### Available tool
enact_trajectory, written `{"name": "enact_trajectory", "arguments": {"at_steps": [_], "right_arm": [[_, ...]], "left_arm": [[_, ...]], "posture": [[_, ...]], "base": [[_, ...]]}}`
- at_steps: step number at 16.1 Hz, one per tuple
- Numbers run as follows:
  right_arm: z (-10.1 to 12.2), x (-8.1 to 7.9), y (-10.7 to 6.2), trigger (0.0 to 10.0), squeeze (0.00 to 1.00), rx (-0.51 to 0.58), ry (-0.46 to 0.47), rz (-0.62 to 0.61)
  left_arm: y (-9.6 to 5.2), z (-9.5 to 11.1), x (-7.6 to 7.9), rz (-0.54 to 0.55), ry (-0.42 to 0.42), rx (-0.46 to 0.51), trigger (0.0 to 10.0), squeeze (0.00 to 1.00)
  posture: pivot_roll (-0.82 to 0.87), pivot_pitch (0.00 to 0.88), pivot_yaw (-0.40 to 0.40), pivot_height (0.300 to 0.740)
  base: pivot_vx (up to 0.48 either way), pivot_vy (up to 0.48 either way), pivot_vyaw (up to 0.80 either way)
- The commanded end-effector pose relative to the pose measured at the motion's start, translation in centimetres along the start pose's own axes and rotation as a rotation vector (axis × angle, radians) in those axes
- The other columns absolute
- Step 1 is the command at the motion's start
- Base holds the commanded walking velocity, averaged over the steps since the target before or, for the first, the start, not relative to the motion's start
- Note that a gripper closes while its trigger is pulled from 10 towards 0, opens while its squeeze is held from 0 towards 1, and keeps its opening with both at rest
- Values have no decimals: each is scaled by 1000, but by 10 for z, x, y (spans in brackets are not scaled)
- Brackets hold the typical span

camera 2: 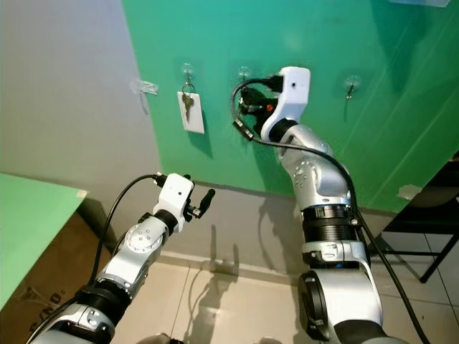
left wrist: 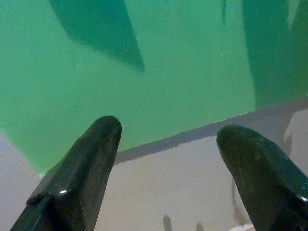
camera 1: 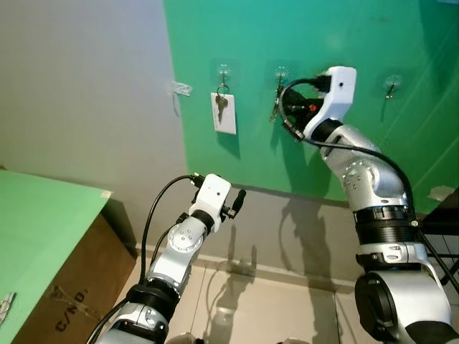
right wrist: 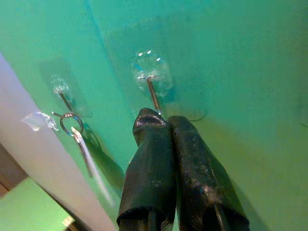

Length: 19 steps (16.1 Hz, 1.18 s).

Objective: Hang keys on a hook

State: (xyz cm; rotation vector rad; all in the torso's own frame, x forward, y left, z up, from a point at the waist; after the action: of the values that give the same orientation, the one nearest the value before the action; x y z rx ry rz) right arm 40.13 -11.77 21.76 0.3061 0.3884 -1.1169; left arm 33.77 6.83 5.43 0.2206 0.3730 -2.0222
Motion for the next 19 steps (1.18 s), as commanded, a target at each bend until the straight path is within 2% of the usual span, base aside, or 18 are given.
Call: {"name": "enact_trajectory", "arguments": {"at_steps": [1,2,4,5,6,7,8,11,19], "right_arm": [[2,6,0,10000,0,-9,44,-34],[-1,6,0,10000,0,-21,68,-33],[-3,8,-1,10000,0,-28,12,-54],[3,7,-2,10000,0,11,-181,-74],[5,4,-2,10000,0,30,-265,-72],[11,-4,-3,10000,0,75,-409,-61],[14,-11,-4,10000,0,112,-485,-50],[20,-17,-4,10000,0,179,-536,-53],[11,-24,-6,10000,0,138,-545,15]], "left_arm": [[-1,1,0,-2,11,9,10000,0],[-1,1,0,-2,11,8,10000,0],[-1,1,0,-1,12,8,10000,0],[-1,1,0,-2,12,8,10000,0],[-2,1,0,-2,12,8,10000,0],[-2,1,1,-3,12,8,10000,0],[-2,1,1,-4,12,8,10000,0],[-1,1,1,-4,9,8,10000,0],[-2,0,2,-4,9,6,10000,0]], "posture": [[-143,0,24,740],[-143,0,24,740],[-143,0,24,740],[-146,0,25,740],[-146,0,25,740],[-149,0,25,740],[-149,0,25,740],[-149,0,23,740],[-146,0,19,740]], "base": [[0,0,0],[0,0,0],[0,0,0],[0,0,0],[0,0,0],[0,0,0],[0,0,0],[0,0,0],[0,0,0]]}}
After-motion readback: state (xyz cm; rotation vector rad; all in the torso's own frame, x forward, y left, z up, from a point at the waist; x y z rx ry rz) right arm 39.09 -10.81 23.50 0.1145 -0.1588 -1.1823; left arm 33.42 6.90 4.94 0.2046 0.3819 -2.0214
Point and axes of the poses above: a point about 5 cm out from each wrist's last joint towards the gripper, its own y axis pointing out of the wrist towards the gripper, its own z axis along the axis of the wrist's last joint, x = y × z, the point moved 3 cm from there along y, pointing out of the wrist towards the gripper, and after that the axes turned 9 degrees about y, right-handed, at the moved point
